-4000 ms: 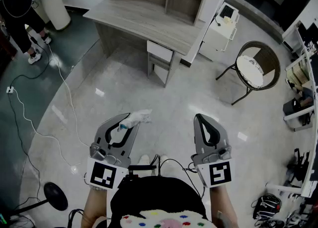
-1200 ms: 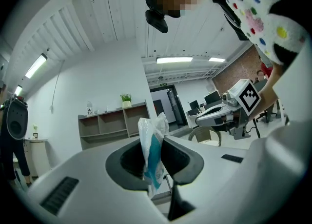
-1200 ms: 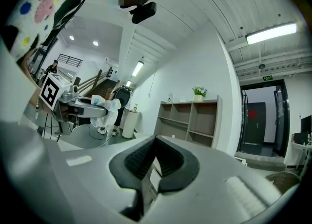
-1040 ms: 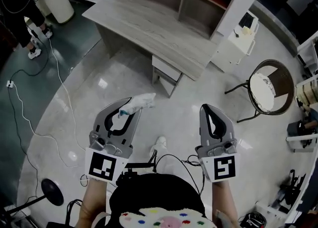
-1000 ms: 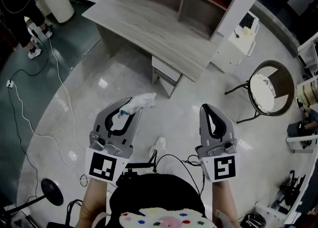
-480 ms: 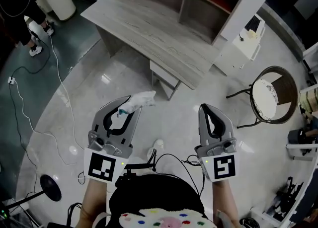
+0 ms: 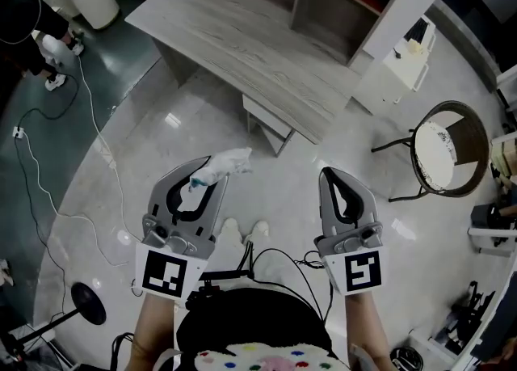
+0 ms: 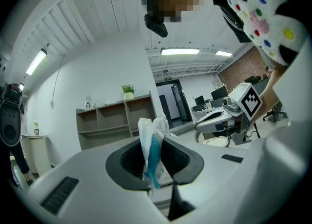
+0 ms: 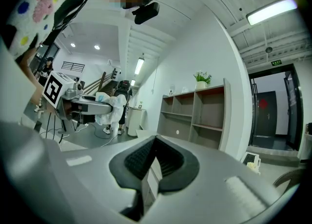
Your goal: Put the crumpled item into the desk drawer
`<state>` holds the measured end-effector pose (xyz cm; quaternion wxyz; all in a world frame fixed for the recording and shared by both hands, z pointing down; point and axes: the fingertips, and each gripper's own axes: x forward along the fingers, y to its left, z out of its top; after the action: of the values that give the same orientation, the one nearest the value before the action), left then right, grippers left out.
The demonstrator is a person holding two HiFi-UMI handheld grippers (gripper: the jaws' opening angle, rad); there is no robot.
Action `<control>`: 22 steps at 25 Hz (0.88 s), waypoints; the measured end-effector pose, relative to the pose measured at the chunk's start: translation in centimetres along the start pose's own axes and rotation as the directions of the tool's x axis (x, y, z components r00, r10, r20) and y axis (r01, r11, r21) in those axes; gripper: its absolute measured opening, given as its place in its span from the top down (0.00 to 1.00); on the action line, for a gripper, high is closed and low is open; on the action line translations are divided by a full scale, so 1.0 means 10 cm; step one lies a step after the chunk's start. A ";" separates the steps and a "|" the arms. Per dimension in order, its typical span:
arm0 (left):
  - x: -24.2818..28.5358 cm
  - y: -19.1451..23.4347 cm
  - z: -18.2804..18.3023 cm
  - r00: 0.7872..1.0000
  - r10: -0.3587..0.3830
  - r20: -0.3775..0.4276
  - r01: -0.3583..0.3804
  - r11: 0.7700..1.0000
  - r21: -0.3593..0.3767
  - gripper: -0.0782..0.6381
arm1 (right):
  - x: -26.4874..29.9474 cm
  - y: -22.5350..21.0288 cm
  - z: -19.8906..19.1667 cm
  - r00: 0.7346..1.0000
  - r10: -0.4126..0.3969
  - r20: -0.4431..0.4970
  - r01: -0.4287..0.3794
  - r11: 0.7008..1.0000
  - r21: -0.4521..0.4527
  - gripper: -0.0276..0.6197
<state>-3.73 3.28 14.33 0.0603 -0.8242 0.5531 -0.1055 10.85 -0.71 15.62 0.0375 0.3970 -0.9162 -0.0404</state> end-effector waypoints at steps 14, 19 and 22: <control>0.16 0.28 -0.44 0.999 0.012 -0.052 -0.015 0.999 -0.045 0.79 | 0.40 0.09 -0.54 0.997 0.050 -0.060 -0.045 0.996 0.079 0.94; 0.27 0.33 -0.73 0.997 -0.027 -0.073 0.026 1.000 -0.009 0.79 | 0.61 0.27 -0.85 0.990 0.125 -0.070 -0.120 0.990 0.068 0.94; 0.34 0.35 -0.94 0.997 -0.025 -0.077 0.024 1.000 -0.020 0.79 | 0.71 0.34 -1.09 0.984 0.154 -0.089 -0.149 0.987 0.064 0.94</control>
<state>-7.90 -1.02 23.04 0.0296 -0.8268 0.5458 -0.1329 4.58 -4.05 27.02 0.0719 0.3285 -0.9417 0.0072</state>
